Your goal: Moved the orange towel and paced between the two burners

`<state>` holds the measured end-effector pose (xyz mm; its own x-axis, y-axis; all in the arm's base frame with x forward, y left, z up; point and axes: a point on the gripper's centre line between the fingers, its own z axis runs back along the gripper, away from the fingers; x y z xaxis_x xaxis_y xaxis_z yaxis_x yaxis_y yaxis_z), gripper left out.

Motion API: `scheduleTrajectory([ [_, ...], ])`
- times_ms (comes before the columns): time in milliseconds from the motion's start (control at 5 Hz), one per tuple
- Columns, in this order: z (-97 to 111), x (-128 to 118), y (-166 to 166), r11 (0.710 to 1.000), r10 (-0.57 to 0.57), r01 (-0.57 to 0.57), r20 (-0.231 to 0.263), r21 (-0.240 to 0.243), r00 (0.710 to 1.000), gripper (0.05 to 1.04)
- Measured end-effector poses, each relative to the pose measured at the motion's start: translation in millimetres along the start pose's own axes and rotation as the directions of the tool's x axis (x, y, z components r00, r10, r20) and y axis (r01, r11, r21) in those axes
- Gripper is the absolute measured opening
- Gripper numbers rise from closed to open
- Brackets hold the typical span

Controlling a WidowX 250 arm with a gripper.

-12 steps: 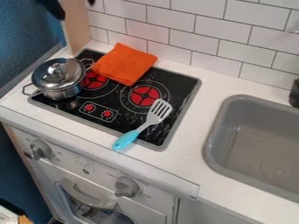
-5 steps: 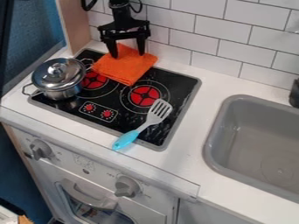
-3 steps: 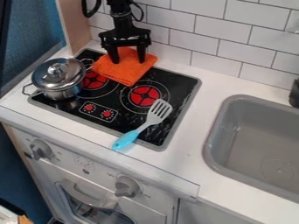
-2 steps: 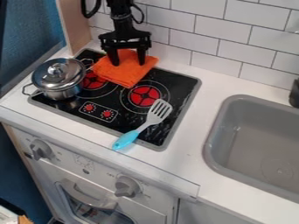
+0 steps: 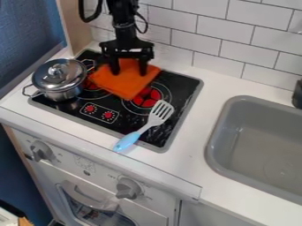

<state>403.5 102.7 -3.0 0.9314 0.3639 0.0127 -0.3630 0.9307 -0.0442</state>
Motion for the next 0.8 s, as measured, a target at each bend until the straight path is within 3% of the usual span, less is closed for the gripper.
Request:
scheduleTrajectory([
  [400,0,-34,5,0.999,-0.038,0.038,-0.013,0.026,0.999,0.999],
  [800,0,-75,13,0.999,-0.043,0.043,-0.051,0.005,0.998,0.999],
])
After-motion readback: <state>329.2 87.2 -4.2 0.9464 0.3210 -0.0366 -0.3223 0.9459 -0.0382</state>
